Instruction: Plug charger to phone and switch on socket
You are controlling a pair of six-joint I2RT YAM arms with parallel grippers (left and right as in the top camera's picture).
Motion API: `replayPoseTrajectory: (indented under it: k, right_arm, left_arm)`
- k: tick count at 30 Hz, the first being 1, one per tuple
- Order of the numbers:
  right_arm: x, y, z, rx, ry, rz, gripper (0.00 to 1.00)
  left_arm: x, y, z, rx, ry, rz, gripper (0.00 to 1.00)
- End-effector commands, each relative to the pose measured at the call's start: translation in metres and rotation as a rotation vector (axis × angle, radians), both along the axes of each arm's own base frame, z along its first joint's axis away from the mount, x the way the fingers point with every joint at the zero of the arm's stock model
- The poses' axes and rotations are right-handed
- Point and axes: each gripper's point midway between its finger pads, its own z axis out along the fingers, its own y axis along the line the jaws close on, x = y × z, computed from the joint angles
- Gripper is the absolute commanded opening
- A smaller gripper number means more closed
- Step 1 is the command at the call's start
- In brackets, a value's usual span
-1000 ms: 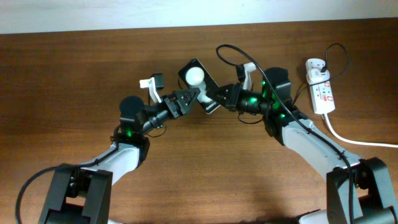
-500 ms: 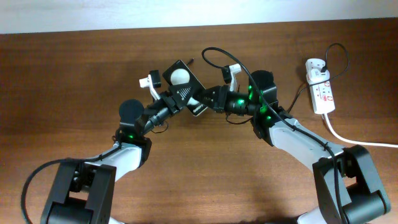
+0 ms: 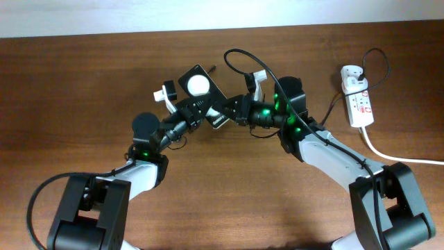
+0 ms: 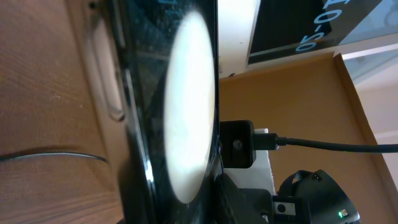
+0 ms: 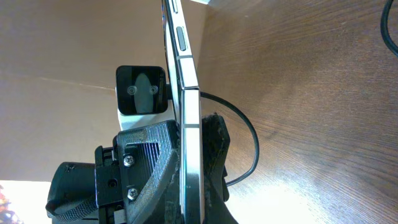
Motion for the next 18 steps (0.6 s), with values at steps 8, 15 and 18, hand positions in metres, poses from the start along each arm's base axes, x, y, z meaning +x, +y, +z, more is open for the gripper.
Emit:
replayPoseTrajectory:
  k: [8,15,18]
  right_arm:
    - [-0.028,-0.001,-0.014,-0.018,-0.136,0.199,0.6]
    - [-0.029,-0.02,0.01,-0.068,-0.323,0.197,0.93]
    - [-0.033,-0.038,-0.015,-0.248,-0.278,0.133,1.0]
  left_arm:
    - [-0.002,0.0,0.031,0.004,-0.131,-0.027,0.0]
    - [0.006,0.026,-0.017,0.009,0.159,-0.007,0.0]
    - [-0.002,0.025,-0.034,0.015,0.26,-0.055,0.0]
